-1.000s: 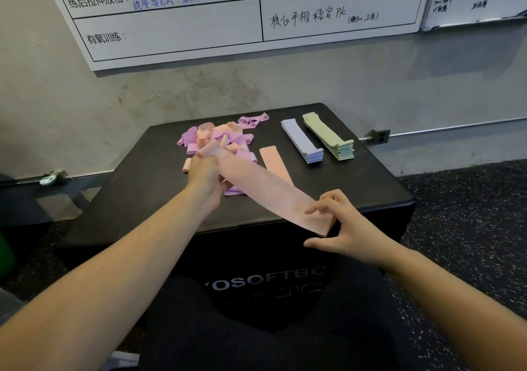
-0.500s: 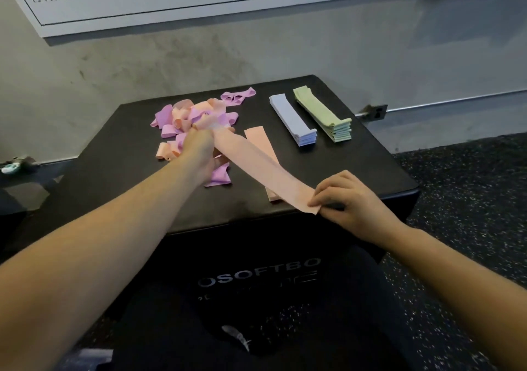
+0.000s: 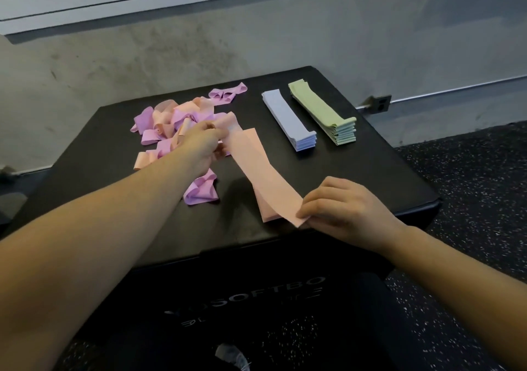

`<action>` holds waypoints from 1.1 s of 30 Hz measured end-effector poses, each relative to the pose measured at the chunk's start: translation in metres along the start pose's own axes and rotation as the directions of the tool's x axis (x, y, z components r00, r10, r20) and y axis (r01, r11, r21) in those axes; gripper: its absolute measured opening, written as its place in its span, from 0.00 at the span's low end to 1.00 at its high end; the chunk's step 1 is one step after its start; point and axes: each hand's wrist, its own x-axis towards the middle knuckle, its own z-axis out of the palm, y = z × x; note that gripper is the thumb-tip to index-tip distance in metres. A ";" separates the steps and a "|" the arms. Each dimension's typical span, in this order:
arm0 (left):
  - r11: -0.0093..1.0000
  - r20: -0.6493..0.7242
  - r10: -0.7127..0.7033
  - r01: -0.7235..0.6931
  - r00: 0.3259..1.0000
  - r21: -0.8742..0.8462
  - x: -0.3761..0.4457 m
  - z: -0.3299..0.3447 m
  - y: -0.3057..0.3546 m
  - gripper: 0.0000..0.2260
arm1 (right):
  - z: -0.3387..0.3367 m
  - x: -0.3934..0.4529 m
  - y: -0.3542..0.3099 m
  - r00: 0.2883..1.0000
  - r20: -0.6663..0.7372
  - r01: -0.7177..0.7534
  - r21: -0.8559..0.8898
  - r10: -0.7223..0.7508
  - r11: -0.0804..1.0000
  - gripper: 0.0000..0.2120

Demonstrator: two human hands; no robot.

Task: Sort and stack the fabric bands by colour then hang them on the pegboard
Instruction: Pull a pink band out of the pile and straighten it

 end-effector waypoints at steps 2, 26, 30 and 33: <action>1.000 0.012 -0.016 0.016 1.000 -0.021 0.011 0.009 0.002 0.11 | 0.004 0.004 0.004 1.000 0.013 0.016 0.022 -0.016 1.000 0.05; 0.986 -0.029 0.068 -0.063 0.997 0.155 0.100 0.054 -0.012 0.08 | 0.054 0.024 0.055 0.990 0.088 -0.120 0.152 0.107 0.981 0.10; 0.987 0.015 0.084 -0.085 0.996 0.133 0.109 0.054 -0.019 0.12 | 0.058 0.020 0.062 0.984 0.160 -0.104 0.174 0.076 0.979 0.07; 0.985 0.017 0.079 -0.081 0.997 0.154 0.112 0.056 -0.023 0.13 | 0.057 0.020 0.062 0.973 0.206 -0.148 0.200 0.106 0.969 0.06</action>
